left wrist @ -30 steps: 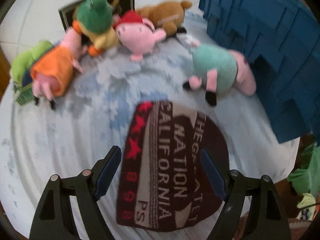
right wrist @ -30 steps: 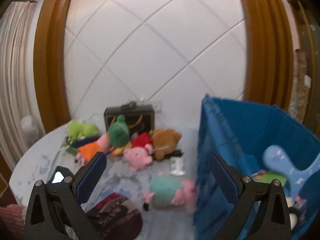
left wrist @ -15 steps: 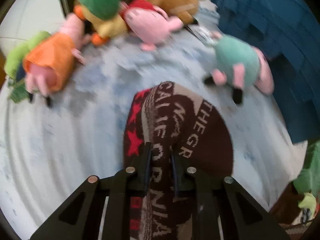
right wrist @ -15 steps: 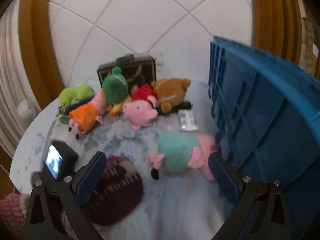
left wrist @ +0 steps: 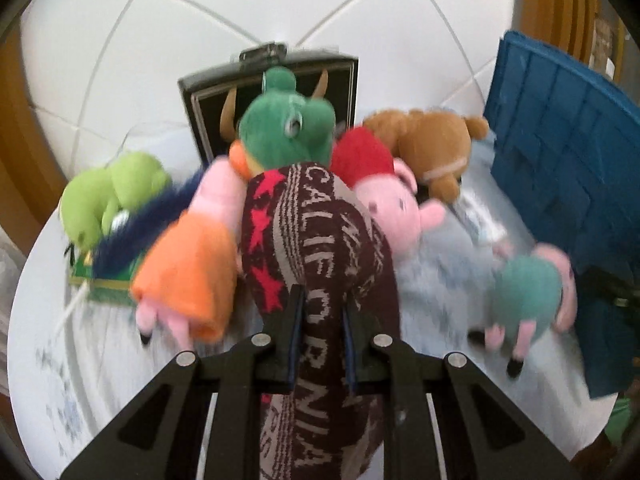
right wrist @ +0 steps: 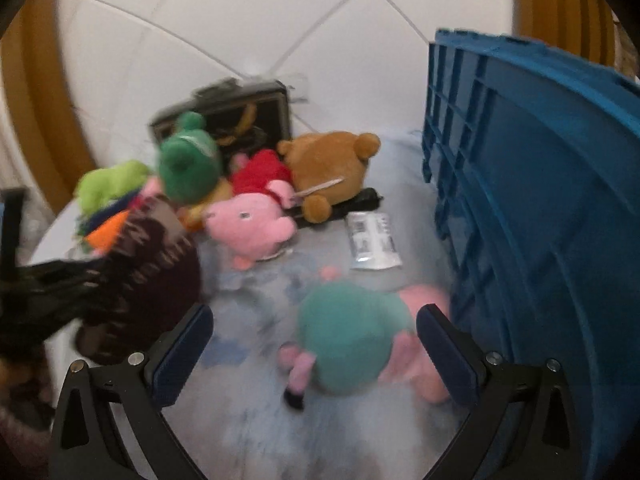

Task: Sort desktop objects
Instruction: 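Grasp the maroon CALIFORNIA beanie with the left tool while the right tool grasps the white packet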

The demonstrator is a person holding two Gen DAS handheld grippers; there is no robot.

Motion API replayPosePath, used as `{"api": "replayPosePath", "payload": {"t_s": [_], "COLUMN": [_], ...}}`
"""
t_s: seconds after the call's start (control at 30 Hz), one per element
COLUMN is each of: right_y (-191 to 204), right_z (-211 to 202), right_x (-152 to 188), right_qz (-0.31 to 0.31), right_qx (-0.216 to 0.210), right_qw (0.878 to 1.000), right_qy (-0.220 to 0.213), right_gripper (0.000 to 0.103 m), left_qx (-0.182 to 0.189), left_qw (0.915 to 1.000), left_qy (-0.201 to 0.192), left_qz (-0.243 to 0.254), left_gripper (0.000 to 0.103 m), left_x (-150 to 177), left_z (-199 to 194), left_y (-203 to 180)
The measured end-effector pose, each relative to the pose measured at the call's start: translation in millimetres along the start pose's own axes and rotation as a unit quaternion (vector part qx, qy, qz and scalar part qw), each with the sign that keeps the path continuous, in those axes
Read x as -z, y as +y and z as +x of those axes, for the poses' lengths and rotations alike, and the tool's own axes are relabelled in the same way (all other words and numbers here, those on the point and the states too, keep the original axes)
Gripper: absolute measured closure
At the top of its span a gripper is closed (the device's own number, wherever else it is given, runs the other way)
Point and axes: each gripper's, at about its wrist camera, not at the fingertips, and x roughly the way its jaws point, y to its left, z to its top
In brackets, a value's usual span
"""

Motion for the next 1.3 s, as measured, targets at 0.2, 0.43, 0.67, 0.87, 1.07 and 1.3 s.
{"api": "replayPosePath", "payload": {"t_s": [0.2,0.43,0.67,0.87,1.07,1.3], "right_y": [-19.9,-25.4,-54.9,-67.9,-49.9,-12.0], "right_z": [89.7,196.6,254.0,266.2,217.7,126.1], "right_x": [-44.2,-74.0,-68.5,-59.2,-47.5,-30.0], "right_qz": [0.029,-0.011,0.036,0.057,0.045,0.006], "right_qx": [0.047,0.121,0.079,0.086,0.07,0.018], "right_qw": [0.997,0.98,0.977,0.972,0.982,0.995], "right_qy": [0.062,0.155,0.194,0.212,0.167,0.098], "right_gripper": [0.0,0.0,0.001,0.056,0.065,0.067], "left_qx": [-0.008,-0.004,0.002,0.002,0.002,0.002], "left_qw": [0.9998,1.0,0.9999,0.9999,0.9999,0.998], "left_qy": [-0.016,-0.004,0.015,0.007,-0.015,-0.063], "left_qz": [0.006,-0.004,-0.009,-0.009,-0.008,-0.004], "left_gripper": [0.086,0.086,0.086,0.086,0.086,0.086], "left_x": [-35.0,-50.1,-48.8,-46.8,-44.0,-33.9], "left_z": [27.9,67.0,92.4,75.4,37.4,-29.9], "left_y": [4.7,16.2,14.9,13.5,11.2,6.7]}}
